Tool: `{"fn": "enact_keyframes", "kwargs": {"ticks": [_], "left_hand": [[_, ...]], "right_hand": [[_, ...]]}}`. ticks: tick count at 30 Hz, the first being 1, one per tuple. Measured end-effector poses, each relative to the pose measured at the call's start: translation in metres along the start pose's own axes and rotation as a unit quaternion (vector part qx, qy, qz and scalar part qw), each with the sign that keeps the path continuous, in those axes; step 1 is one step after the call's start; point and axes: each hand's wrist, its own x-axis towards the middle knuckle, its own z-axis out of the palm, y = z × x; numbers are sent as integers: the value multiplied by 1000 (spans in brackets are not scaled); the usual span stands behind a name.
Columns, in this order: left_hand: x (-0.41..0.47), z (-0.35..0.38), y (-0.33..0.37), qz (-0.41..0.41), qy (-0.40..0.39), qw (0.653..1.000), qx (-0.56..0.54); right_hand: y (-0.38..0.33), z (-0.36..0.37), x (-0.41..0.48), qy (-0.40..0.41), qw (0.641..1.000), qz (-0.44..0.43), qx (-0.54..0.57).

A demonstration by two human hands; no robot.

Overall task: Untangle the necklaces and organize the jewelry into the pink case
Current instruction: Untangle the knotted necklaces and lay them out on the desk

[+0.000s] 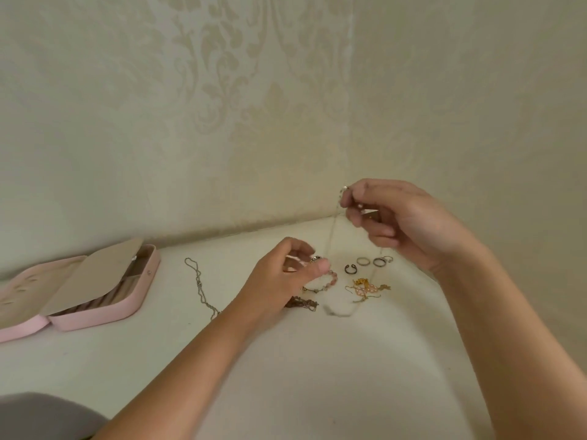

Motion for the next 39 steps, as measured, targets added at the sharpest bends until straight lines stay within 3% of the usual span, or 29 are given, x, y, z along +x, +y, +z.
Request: {"fn": "enact_keyframes", "kwargs": {"ticks": [3, 5, 9, 11, 14, 16, 19, 22, 25, 30, 34, 39], "left_hand": [[-1, -3, 5, -6, -163, 969, -183], [-4, -6, 6, -15, -215, 944, -249], [2, -20, 7, -104, -82, 898, -419], [7, -34, 1, -141, -17, 888, -438], [17, -55, -10, -177, 45, 879, -441], [26, -71, -17, -172, 77, 916, -354], [39, -98, -28, -115, 107, 985, -65], [52, -121, -42, -44, 88, 966, 239], [60, -130, -61, 22, 24, 925, 378], [68, -142, -89, 78, -28, 886, 456], [74, -142, -92, 88, -13, 889, 448], [71, -135, -90, 3, -17, 911, 413]], "right_hand": [[5, 17, 5, 4, 999, -10, 46], [9, 22, 8, 24, 995, -14, 94], [12, 11, 13, 90, 970, -15, 225], [14, 8, 14, 105, 970, -14, 218], [18, 14, 15, 100, 987, -21, 124], [23, 25, 14, 84, 996, -24, 21], [38, 49, 13, 32, 992, -39, -117], [56, 75, 9, -47, 969, -48, -239], [76, 94, 7, -115, 927, -80, -347], [97, 108, 11, -163, 887, -100, -421], [108, 111, 15, -180, 860, -131, -460], [108, 110, 13, -196, 871, -126, -432]]}}
